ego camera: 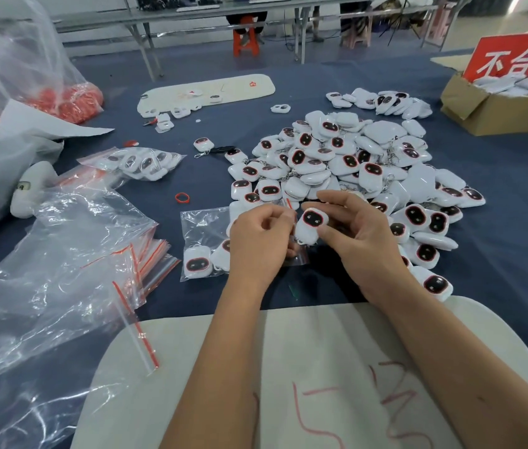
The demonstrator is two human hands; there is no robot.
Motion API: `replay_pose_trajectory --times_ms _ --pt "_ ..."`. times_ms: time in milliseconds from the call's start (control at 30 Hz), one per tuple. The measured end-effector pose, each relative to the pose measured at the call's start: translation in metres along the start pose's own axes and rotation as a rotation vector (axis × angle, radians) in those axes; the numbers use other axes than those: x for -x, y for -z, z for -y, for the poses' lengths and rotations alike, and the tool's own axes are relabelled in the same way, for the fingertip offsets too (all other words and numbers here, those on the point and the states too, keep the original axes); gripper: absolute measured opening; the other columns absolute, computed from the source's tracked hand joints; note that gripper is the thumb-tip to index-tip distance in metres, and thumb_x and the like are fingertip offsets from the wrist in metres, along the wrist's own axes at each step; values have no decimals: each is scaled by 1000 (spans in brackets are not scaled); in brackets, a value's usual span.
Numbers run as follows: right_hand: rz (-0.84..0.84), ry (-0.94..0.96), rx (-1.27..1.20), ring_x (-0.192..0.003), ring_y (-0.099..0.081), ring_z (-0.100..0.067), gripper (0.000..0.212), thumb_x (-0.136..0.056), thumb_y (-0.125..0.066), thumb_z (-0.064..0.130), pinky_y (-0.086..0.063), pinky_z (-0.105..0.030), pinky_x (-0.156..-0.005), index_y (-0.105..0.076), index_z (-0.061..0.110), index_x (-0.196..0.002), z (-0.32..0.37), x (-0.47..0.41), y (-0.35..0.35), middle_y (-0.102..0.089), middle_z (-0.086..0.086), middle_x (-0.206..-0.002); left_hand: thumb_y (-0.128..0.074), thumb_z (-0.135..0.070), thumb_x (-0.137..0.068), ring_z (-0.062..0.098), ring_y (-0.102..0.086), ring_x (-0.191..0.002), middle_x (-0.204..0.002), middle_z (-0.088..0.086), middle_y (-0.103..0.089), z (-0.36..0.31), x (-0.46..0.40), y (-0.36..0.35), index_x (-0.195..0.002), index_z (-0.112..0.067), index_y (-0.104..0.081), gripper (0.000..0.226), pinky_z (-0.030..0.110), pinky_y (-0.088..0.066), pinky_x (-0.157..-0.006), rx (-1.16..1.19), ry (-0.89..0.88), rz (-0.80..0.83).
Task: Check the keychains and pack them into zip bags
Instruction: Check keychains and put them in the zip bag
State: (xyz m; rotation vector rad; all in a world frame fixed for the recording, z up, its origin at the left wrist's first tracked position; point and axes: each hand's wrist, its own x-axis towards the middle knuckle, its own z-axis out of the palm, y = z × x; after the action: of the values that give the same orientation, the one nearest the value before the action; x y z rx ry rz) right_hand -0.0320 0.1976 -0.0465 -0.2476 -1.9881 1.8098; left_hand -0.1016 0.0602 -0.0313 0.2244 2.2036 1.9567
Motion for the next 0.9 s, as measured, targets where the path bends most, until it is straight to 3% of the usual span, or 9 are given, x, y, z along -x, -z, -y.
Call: replay_pose_trajectory --times_ms 133,267,500,733,900 --pt "-28 2 -7 -100 -74 -23 38 -96 -61 -8 -61 -34 -91 -65 17 -125 -2 -2 3 -80 5 -111 -67 -13 -98 13 -61 -49 -62 2 -67 1 1 1 -97 -15 -74 7 23 -52 -49 3 -6 72" --pt "-39 28 8 -98 -75 -20 27 -93 -65 -9 -58 -30 -92 -75 11 -108 -3 -3 2 -80 0 -102 -68 -14 -98 14 -64 -53 -73 6 -71 1 1 2 -98 -16 -75 8 26 -56 -54 40 35 87" --pt "-65 34 -30 -96 -76 -16 24 -95 -64 -7 -57 -22 -86 -77 10 -104 -2 -3 2 -80 -2 -98 -72 -3 -94 19 -76 -73 -85 10 -79 -1 1 5 -98 -3 -72 5 26 -60 -61 185 109 177" --pt "-45 57 -58 -93 -75 -16 25 -97 -59 -11 -56 -22 -83 -76 6 -104 0 -2 1 -80 -6 -99 -71 -3 -94 21 -75 -73 -86 12 -77 -2 1 10 -97 -3 -71 4 28 -61 -63 236 124 252" --pt "-37 56 -52 -85 -73 -12 25 -98 -58 -9 -57 -21 -76 -76 7 -103 0 -1 1 -80 -7 -96 -68 0 -95 21 -74 -68 -79 10 -76 -1 2 6 -96 -1 -70 2 30 -62 -58 200 106 214"
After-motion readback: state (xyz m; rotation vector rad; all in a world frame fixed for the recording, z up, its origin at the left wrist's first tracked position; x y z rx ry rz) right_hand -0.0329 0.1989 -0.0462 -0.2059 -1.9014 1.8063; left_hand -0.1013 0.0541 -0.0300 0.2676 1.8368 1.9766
